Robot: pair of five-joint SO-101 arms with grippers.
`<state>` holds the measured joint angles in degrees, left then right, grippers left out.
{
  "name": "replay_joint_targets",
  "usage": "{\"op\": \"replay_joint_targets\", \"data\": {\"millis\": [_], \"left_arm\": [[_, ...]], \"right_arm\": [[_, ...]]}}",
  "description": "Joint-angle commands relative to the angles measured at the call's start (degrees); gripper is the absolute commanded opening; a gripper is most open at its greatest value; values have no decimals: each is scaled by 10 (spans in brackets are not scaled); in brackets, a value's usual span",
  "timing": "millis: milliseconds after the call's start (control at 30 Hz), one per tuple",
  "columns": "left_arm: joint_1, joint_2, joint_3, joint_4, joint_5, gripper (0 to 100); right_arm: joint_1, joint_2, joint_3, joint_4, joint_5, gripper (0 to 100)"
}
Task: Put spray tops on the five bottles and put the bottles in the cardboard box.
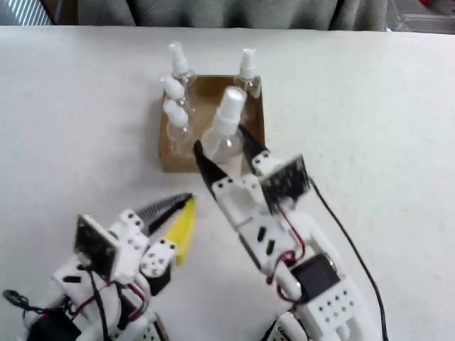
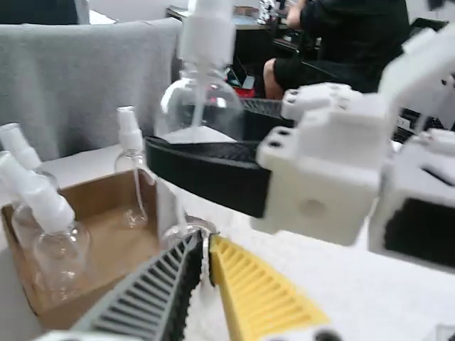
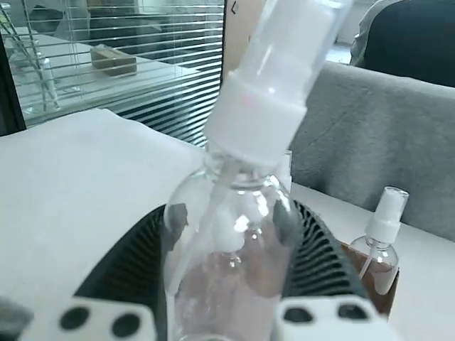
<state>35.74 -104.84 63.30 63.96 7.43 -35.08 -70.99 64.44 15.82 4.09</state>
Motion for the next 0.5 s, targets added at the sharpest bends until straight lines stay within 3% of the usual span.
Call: {"op": "replay_joint_targets", "data": {"millis": [0, 300, 467], "left_arm": [[22, -3, 23, -8, -2, 22], [19, -3, 187, -212, 26, 21], [8, -3, 218, -258, 26, 21]], "right_arm": [[4, 62, -66, -16, -24, 15], [2, 109, -113, -11, -50, 15], [-29, 109, -114, 51, -51, 15]]}}
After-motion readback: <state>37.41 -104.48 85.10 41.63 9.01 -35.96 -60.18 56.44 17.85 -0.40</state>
